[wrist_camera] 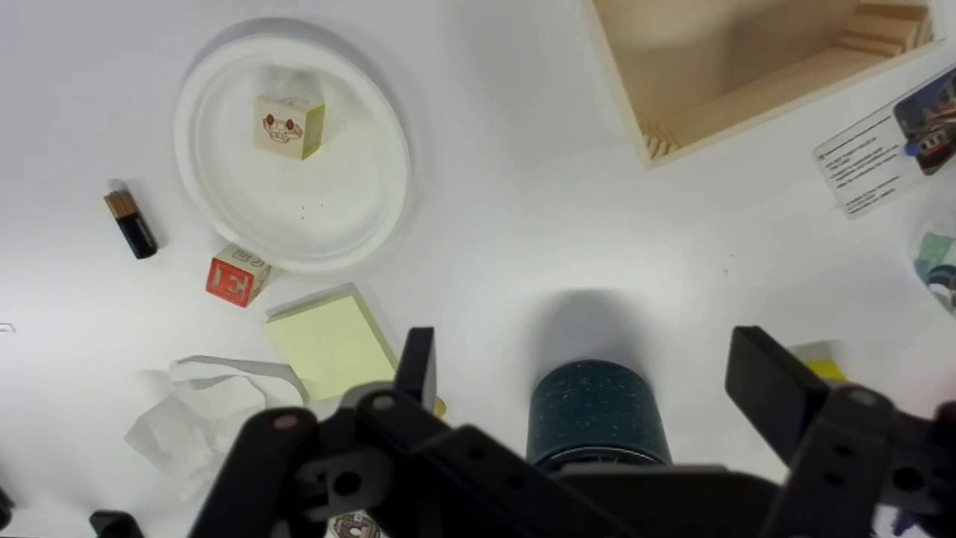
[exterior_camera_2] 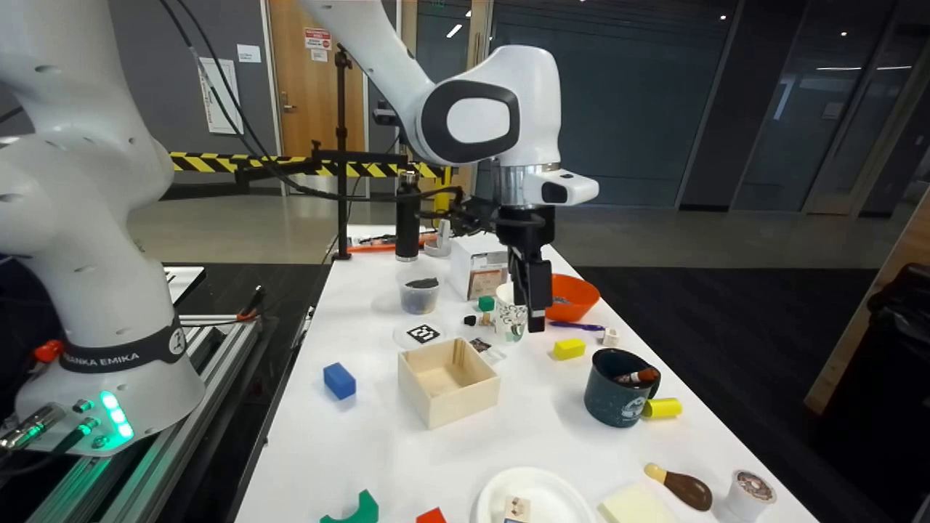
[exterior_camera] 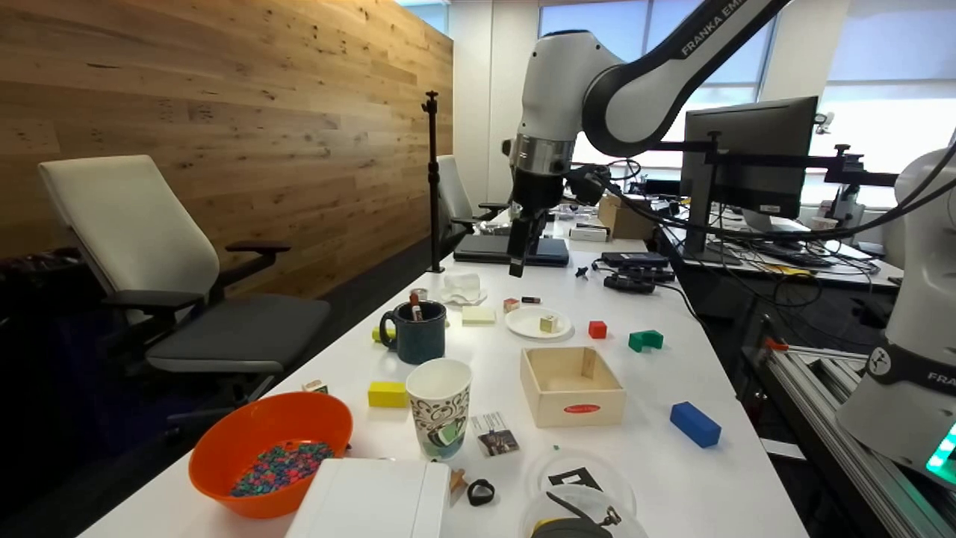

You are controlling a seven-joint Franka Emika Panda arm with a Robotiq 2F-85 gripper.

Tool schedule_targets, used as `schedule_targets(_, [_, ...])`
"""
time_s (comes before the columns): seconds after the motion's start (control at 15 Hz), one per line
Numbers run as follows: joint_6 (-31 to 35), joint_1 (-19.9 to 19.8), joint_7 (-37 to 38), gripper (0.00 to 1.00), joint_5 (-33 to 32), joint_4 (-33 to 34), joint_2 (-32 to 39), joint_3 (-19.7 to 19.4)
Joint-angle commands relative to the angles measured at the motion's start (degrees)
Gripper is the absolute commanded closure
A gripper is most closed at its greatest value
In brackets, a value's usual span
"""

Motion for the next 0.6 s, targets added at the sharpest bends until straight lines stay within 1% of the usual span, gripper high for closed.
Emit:
schedule_targets(0.0, [4.0,-1.99,-15.33,0.0,10.5,-5.6,-4.78,0.45])
schedule_targets(0.13, [3.05,-2.48,-23.22,0.0,16.16,-6.4,-5.86,0.04])
schedule_targets(0.27, [0.71,-3.84,-29.27,0.0,21.74,-5.37,-5.82,-1.67])
schedule_targets(0.33, [2.08,-2.99,-22.81,0.0,16.29,-3.98,-3.28,-0.4])
schedule_targets(0.4, [1.97,-3.32,-24.01,0.0,16.91,-3.91,-3.36,-0.75])
schedule_targets(0.53, [1.99,-3.44,-23.97,0.0,16.84,-3.89,-3.08,-0.69])
